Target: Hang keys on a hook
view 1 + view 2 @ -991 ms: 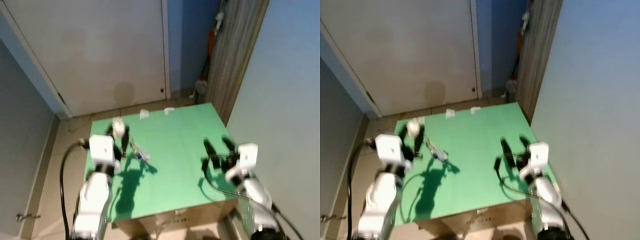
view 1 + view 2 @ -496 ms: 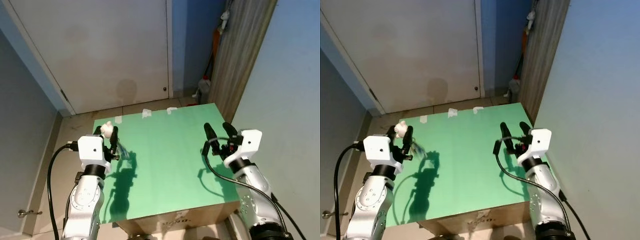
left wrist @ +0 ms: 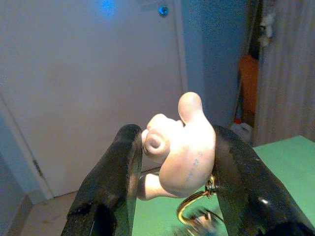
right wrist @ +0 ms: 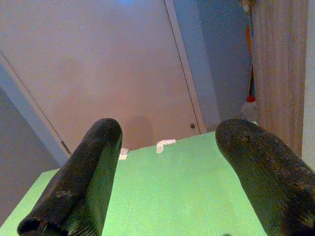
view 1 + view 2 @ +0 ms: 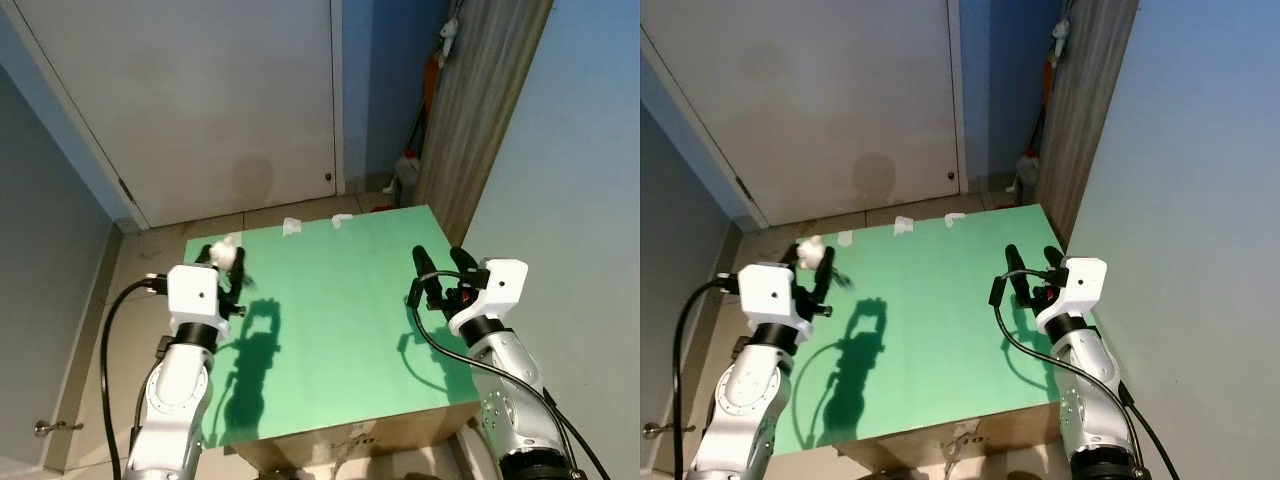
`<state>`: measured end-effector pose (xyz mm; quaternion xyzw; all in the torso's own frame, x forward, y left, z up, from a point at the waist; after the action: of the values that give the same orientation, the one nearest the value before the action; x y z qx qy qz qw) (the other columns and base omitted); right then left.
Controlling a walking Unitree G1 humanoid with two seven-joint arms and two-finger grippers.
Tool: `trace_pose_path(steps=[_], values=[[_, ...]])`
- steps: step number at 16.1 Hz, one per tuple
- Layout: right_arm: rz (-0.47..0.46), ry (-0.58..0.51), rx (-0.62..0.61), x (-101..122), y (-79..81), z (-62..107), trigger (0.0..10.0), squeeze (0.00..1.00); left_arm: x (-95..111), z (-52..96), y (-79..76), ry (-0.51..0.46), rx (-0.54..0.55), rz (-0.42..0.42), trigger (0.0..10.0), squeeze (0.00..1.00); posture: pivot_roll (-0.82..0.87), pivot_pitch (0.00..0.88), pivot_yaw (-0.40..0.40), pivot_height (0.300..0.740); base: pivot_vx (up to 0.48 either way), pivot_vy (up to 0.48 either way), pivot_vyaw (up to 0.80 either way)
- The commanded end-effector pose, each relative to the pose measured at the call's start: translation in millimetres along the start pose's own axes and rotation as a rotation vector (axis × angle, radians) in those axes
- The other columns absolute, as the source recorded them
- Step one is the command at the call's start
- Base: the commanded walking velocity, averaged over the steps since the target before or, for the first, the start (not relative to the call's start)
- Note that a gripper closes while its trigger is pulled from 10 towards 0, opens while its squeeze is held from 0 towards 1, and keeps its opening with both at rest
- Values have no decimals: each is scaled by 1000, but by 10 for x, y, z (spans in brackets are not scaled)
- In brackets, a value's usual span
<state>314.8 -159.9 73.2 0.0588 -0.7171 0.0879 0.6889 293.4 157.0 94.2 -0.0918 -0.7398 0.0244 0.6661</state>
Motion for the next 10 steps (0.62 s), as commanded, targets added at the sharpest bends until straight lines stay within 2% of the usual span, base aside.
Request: trace_pose_path(steps=[1,10], values=[[-2,2,5,14,18,1,10000,0,23,-8,-50,-1,-30,-17,0,0,-177,0,101,740,0,0,0],[-5,31,26,-68,54,34,10000,0,118,-132,-126,-16,-39,9,0,0,-182,0,103,740,0,0,0]])
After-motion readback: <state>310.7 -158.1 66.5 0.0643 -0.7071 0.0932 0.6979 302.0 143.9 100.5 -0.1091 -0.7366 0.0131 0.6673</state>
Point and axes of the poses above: a point about 5 cm out from each wrist's last joint towards the gripper, its own z axis pointing back from the gripper into the wrist, its own x axis along the axis of the wrist's last joint, y = z × x, the point moved 4 cm from there along -z, pointing out of the wrist towards the gripper, and after that the axes turned 15 degrees about z, right-handed, at the moved point
